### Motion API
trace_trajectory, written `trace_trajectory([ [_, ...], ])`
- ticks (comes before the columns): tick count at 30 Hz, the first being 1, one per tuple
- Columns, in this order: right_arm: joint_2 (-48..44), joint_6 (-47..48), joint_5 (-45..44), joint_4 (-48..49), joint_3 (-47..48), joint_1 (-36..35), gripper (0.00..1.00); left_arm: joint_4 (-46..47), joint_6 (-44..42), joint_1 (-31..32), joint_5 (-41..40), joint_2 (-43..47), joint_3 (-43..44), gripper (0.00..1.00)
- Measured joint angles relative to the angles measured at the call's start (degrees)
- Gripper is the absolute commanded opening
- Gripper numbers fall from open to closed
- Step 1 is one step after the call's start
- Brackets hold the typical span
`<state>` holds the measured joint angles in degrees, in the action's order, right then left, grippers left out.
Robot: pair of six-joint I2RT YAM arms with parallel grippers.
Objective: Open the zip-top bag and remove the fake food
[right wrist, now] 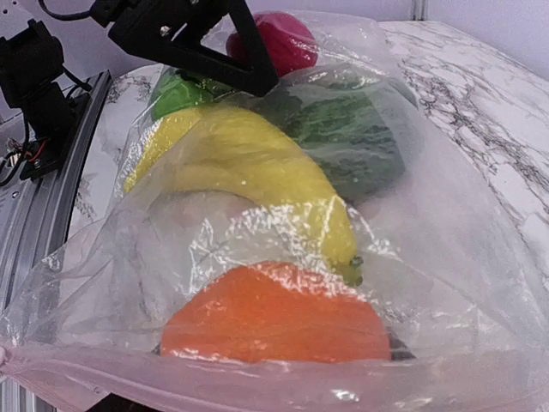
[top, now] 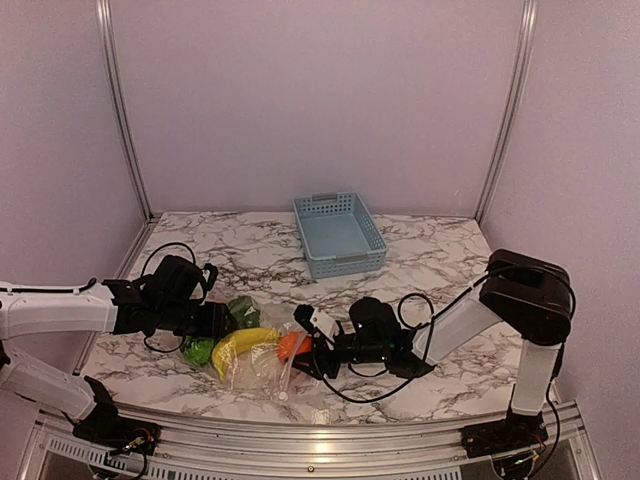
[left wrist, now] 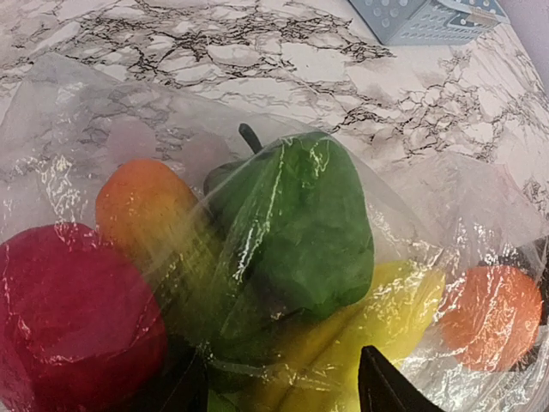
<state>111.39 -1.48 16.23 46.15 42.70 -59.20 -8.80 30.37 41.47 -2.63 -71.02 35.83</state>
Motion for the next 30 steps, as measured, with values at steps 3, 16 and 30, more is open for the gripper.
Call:
trace_trajectory([
  [3, -3.2, -0.5, -0.4, -0.5, -2.1, 0.6, 0.46, 0.0, 0.0, -0.7, -0.5, -1.7, 1.0, 0.62],
  [16, -21.6, -1.7, -2.1, -10.0, -11.7, 4.4, 0.44, 0.4, 0.1, -4.1, -0.4, -5.6, 3.1, 0.65],
  [30, -18.0, -0.9, -1.8, -21.4, 12.5, 21.1, 0.44, 0.6, -0.2, -4.5, 1.7, -6.9, 4.7, 0.66],
])
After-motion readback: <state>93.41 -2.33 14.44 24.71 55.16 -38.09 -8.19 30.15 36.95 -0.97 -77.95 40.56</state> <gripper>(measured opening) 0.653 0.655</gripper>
